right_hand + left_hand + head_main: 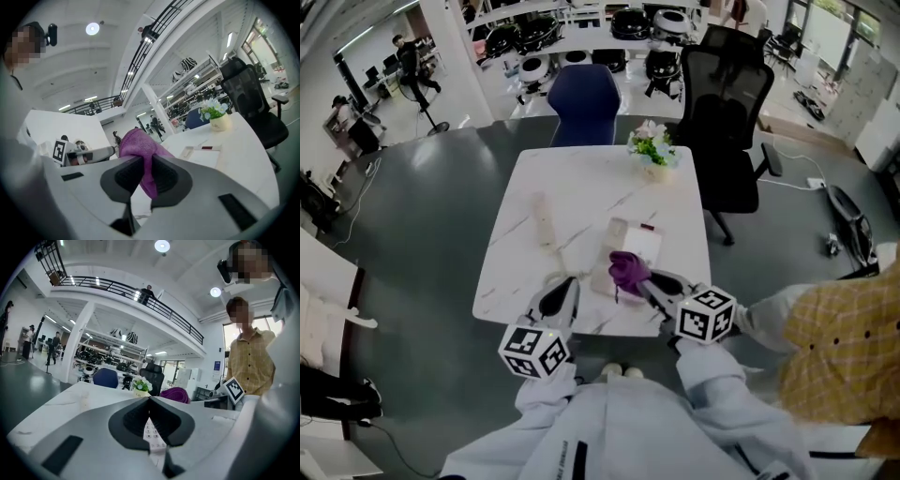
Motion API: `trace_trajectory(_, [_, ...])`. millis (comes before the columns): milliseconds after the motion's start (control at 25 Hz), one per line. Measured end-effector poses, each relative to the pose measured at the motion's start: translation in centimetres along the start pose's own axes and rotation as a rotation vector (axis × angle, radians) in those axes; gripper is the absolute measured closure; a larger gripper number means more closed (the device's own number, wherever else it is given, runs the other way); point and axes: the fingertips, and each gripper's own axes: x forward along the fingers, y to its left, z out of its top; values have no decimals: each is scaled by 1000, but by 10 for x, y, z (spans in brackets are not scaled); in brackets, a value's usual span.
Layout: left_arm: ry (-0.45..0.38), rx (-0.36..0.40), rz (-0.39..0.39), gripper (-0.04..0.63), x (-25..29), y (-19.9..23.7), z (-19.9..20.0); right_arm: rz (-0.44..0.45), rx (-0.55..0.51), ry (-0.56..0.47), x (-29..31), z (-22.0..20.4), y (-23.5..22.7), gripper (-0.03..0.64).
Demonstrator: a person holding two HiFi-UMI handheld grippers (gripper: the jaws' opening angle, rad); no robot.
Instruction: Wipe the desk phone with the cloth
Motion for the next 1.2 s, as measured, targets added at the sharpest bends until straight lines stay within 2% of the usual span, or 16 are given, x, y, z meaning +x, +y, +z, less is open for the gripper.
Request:
trace_trajectory(240, [-56, 31, -23, 597, 1, 1, 25, -19, -44, -163, -26, 43, -1, 583])
trace_trajectory(360, [-84, 46, -22, 597, -3, 3, 38, -53, -78, -210, -38, 58, -3, 583])
trace_trajectory(520, [-108, 64, -4, 597, -10, 8, 50, -86, -67, -266, -53, 74, -5, 583])
trace_trajectory(760, [-125, 76, 17, 597, -16, 18, 57, -134, -99, -325, -67, 90, -8, 583])
trace_trajectory(1200, [-134, 100, 26, 597, -7, 12, 66, -193, -164, -356, -85, 110, -23, 584])
